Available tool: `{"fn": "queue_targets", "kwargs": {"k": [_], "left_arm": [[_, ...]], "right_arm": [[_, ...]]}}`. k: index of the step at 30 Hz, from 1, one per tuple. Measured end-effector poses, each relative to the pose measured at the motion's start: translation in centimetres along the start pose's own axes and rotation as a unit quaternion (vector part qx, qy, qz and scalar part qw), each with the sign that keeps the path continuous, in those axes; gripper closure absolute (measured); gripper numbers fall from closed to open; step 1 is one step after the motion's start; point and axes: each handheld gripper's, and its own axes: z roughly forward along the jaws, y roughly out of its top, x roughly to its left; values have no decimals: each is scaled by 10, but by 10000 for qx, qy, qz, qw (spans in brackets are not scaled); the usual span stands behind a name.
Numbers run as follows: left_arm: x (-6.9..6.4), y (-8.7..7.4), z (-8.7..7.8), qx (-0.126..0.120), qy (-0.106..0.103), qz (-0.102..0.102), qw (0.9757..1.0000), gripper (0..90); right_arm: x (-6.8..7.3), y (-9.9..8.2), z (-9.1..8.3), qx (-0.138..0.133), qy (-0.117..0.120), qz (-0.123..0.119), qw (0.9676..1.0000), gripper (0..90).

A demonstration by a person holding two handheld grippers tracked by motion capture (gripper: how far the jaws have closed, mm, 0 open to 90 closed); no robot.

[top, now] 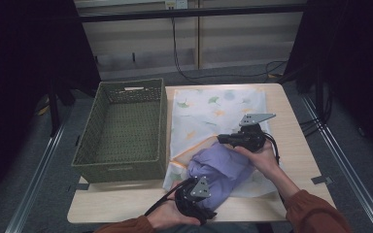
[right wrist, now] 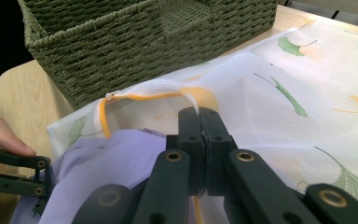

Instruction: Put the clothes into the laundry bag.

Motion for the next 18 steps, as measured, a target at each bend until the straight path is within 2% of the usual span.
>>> {"fn": "queue_targets", "kwargs": {"k": [7,8,9,11,12,13,14,15,16,17,18], "left_arm": [[1,-6,1,-279,-21,22,9996,157],[1,-7,0,-253,34,-18,9997,162],[3,-6,-2,-217,2,-42,9998,183],[5,-4,-3,-149,112,-54,9998,267],[5,-3,-4,-143,179,-164,9996,308],[8,-2,-6,-14,194,-27,9998,355],[9,0,-6,-35,232,-168,9996,394],[10,0,-6,-33,325,-185,9993,457],[14,1,-7,42,262,-102,9996,510],[15,2,-8,15,284,-286,9992,551],[17,2,-8,-67,236,-373,9990,630]], "right_arm": [[0,0,1,33,-1,-3,10000,893],[1,-1,1,38,3,-1,10000,893],[1,-1,2,34,17,-1,10000,893],[1,0,2,33,11,-2,10000,893],[1,0,2,21,21,-8,10000,893],[2,0,1,28,12,-2,10000,894],[1,0,1,27,10,-4,10000,893],[1,0,1,30,6,18,10000,893],[2,0,1,37,4,19,10000,894],[2,1,1,47,2,-11,10000,894],[2,1,1,34,19,-13,10000,894]]}}
